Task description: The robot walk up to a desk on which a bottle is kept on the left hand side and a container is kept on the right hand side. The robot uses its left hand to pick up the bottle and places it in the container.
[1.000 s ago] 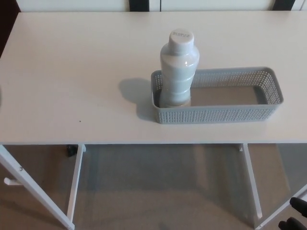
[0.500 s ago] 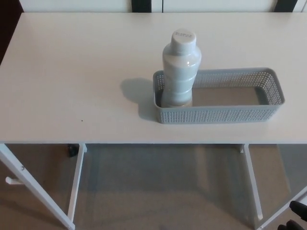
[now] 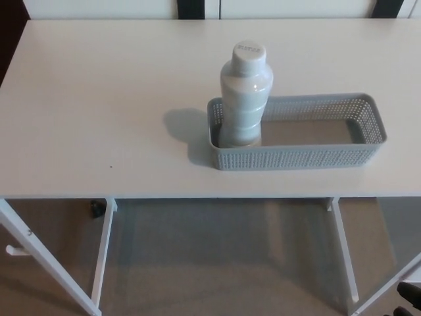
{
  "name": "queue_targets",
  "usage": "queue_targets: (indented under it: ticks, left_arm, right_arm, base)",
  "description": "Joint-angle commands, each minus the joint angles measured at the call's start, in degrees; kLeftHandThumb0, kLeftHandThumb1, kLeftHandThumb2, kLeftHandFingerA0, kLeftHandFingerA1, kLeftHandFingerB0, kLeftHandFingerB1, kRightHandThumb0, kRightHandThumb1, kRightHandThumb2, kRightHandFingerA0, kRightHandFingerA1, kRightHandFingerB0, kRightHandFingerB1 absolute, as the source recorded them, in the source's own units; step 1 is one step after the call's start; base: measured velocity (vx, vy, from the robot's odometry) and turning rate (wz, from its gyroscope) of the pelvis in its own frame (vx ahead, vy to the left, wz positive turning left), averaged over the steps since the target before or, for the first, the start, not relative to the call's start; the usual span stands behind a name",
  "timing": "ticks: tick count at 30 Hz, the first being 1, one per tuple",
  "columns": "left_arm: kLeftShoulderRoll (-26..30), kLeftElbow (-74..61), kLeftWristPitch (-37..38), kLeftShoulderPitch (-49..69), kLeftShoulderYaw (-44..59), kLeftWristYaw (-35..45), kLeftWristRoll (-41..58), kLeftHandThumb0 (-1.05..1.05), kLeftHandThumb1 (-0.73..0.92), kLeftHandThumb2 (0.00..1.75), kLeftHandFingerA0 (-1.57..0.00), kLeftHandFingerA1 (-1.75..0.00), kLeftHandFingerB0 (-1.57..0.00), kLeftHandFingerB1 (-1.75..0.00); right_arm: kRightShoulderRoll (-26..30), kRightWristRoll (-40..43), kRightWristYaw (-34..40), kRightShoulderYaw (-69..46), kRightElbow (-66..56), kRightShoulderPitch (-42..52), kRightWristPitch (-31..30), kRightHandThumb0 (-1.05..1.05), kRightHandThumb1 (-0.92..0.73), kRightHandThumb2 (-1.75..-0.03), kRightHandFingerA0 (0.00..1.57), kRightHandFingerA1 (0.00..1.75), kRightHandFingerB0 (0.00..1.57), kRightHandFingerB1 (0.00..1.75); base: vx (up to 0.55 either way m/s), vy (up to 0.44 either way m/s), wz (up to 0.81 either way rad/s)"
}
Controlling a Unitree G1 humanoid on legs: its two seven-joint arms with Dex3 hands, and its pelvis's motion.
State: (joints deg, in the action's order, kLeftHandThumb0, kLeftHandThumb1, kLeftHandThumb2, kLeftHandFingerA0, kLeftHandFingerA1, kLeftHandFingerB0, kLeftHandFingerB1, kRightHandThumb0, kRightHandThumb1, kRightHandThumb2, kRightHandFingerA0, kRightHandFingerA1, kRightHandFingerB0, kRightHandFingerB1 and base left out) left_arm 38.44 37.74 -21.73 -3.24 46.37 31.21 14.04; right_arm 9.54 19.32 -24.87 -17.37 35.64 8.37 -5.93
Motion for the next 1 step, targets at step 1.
queue_targets:
  ticks: [1]
  left_arm:
    - [-13.51, 20.5, 27.52, 22.6, -6.42, 0.4, -5.9, -0.83, 0.53, 0.94, -0.02, -0.41, -0.08, -0.16]
  right_arm:
    - [7.48, 5.7, -2.17, -8.73, -0.22, 4.62, -3.84, -0.5, -0.42, -0.53, 0.39, 0.4, 0.39, 0.33]
  base:
    - [0.0, 0.0, 0.0]
